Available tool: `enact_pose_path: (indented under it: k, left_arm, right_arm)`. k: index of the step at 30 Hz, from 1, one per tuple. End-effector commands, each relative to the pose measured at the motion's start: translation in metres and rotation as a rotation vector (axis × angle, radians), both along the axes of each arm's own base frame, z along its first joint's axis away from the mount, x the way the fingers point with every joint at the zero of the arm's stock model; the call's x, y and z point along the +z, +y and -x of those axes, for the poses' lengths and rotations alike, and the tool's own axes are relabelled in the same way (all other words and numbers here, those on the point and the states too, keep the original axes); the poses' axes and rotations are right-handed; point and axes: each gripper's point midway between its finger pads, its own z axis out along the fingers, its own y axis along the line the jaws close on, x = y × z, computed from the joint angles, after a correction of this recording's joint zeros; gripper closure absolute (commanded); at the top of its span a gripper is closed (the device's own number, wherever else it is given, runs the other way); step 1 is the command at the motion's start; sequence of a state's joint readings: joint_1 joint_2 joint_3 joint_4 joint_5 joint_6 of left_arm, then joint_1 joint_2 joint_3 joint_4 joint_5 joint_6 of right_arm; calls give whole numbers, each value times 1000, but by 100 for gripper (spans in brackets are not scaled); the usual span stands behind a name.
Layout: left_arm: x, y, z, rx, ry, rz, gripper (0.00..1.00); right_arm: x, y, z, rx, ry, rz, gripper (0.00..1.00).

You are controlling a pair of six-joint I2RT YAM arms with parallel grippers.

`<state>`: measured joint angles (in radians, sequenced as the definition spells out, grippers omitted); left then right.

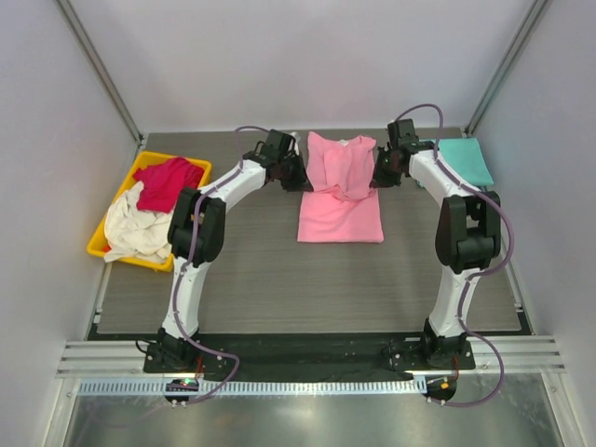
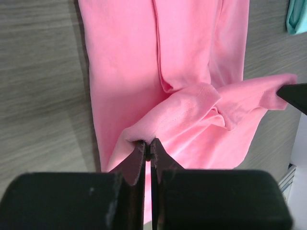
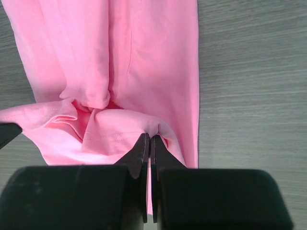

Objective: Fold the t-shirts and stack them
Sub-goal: Fold the tshirt

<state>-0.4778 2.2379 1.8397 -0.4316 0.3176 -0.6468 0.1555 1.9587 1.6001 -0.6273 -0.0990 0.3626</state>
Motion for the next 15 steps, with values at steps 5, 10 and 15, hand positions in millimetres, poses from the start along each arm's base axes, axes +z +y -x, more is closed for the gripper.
enact_pose_path:
  k: [5,10,15]
  left_arm:
    - [21,-18,-35,-45,-118,119,100]
    - [10,-16,-45,-25,-109,109,96]
    - [12,0,-56,25,-158,32,80]
  right_arm:
    - [12,3,-32,49,-99,3,99]
    - [9,-2,-43,38,-107,17,96]
    - [5,-13,-60,-16,-117,39,92]
